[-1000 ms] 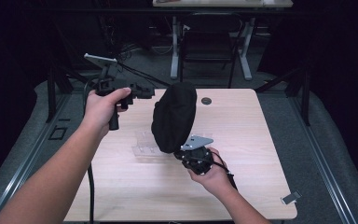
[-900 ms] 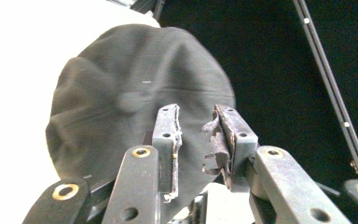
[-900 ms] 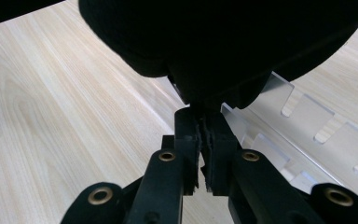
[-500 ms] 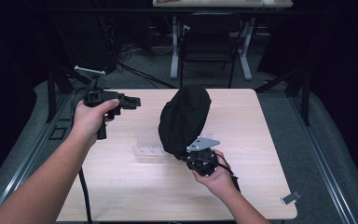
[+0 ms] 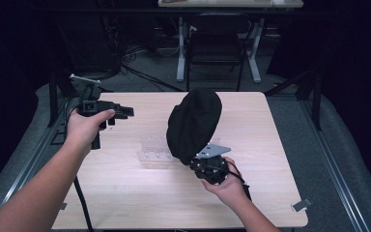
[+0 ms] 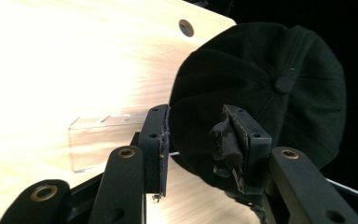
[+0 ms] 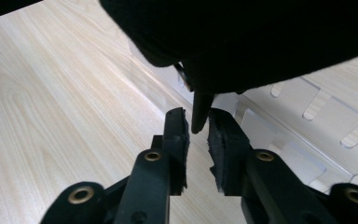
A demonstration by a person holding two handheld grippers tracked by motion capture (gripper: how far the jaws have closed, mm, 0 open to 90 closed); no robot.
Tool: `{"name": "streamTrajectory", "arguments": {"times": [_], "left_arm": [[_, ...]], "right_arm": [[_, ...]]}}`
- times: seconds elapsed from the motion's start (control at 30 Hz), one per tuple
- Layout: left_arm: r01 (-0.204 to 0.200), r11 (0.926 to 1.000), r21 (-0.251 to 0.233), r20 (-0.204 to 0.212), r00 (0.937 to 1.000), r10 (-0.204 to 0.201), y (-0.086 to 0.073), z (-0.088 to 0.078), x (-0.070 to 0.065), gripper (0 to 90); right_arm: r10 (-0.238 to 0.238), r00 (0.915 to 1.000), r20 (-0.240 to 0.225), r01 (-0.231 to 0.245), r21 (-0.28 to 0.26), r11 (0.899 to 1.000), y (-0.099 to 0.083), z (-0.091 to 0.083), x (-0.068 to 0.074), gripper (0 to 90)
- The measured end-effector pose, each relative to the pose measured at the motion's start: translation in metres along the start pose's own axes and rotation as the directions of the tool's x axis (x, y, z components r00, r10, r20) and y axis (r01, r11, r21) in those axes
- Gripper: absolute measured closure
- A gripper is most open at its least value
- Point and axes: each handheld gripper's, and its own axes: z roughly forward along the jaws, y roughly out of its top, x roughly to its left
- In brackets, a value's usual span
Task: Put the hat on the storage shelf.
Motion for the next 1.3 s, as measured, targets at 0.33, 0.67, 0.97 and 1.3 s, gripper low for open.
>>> {"name": "streamTrajectory", "arguments": {"times": [0.33, 0.67, 0.97, 1.3], "left_arm": [[-0.055, 0.9984, 0.007, -0.118, 0.9915, 0.056, -0.011, 0.0, 0.015, 57.8], [-0.098, 0.9952, 0.009, -0.184, 0.9781, 0.098, -0.026, 0.001, 0.034, 55.9], [-0.181, 0.9834, -0.008, -0.23, 0.9574, 0.174, -0.053, 0.005, 0.053, 55.0], [-0.24, 0.9708, -0.003, -0.245, 0.9414, 0.232, -0.101, 0.014, 0.087, 51.6]], "right_arm": [[-0.015, 0.9998, 0.014, 0.015, 0.019, 1.0, -0.008, -0.009, 0.001, 66.6], [-0.022, 0.998, 0.06, 0.019, 0.06, 0.998, -0.029, -0.017, -0.007, 62.0], [0.017, 0.9944, 0.104, -0.021, 0.039, 0.999, -0.051, -0.031, -0.02, 59.8], [0.057, 0.9887, 0.138, -0.058, 0.0, 0.998, -0.068, -0.039, -0.029, 55.3]]}}
